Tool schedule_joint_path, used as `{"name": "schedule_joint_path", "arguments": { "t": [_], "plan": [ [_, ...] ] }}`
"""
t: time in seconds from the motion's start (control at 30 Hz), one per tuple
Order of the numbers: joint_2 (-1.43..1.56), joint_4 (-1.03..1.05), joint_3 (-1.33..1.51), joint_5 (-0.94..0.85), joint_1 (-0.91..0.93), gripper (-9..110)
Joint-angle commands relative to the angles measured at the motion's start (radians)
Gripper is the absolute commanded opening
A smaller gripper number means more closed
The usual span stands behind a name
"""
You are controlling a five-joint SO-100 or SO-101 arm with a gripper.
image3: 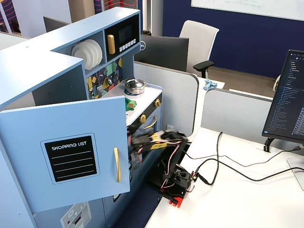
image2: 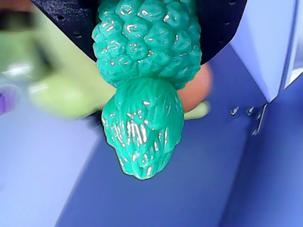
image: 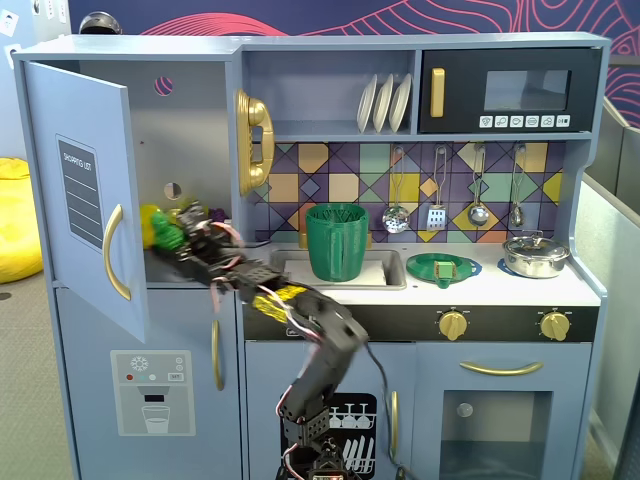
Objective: Pick up the green pineapple from the left cabinet and place it in the green recipient
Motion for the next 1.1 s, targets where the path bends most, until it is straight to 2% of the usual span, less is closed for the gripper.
{"name": "schedule_joint_path", "arguments": {
  "t": [0.0, 0.1, 0.27, 0.37, 0.67, 0.8, 1.07],
  "plan": [
    [0.33, 0.186, 0.04, 0.002, 0.054, 0],
    [0.476, 0.328, 0.049, 0.015, 0.149, 0],
    [0.618, 0.603, -0.043, 0.14, 0.396, 0],
    [0.626, 0.672, -0.118, 0.179, 0.531, 0],
    [0.344, 0.673, -0.376, 0.316, 0.813, 0],
    [0.15, 0.667, -0.525, 0.377, 0.868, 0],
    [-0.179, 0.509, -0.647, 0.305, 0.876, 0]
  ]
}}
